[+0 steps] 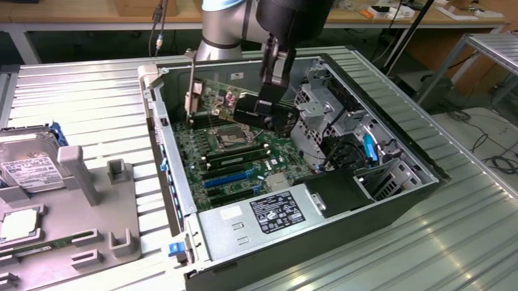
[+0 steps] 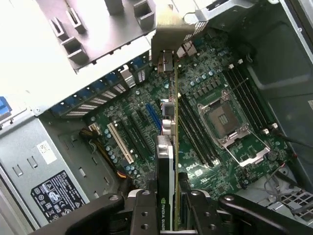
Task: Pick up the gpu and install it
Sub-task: 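Insert the gpu into the slot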
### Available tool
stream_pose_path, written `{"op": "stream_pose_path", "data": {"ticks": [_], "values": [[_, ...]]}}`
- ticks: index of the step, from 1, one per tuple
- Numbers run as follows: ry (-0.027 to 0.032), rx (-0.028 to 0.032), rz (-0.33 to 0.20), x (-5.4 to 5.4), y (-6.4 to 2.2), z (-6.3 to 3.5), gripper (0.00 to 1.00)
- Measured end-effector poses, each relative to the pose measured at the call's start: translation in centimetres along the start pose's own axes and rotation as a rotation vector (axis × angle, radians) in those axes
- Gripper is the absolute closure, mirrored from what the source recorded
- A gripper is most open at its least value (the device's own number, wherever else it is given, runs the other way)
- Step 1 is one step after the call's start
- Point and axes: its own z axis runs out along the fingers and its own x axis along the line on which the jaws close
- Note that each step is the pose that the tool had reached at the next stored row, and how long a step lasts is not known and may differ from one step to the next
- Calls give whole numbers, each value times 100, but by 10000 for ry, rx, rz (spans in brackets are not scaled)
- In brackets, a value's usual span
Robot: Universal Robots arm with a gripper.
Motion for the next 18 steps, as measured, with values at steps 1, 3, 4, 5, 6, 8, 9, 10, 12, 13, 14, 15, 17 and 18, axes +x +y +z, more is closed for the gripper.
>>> {"op": "stream_pose_path", "data": {"ticks": [1,3,4,5,6,8,9,10,12,13,14,15,17,18], "values": [[-8,9,-227,0,0,0,73],[-22,21,-605,0,0,0,73],[-28,27,-887,0,0,0,73],[-34,32,-1105,0,0,1,73],[-39,35,-1242,0,0,1,73],[-61,50,-1798,0,0,1,73],[-67,53,-1979,0,0,2,73],[-71,57,-2145,0,0,1,73],[-83,65,-2607,0,0,2,73],[-87,68,-2755,0,0,2,73],[-91,72,-2950,0,0,2,73],[-95,74,-3121,0,0,2,73],[-101,71,-3589,0,0,3,73],[-104,61,-3872,-1,-2,3,73]]}}
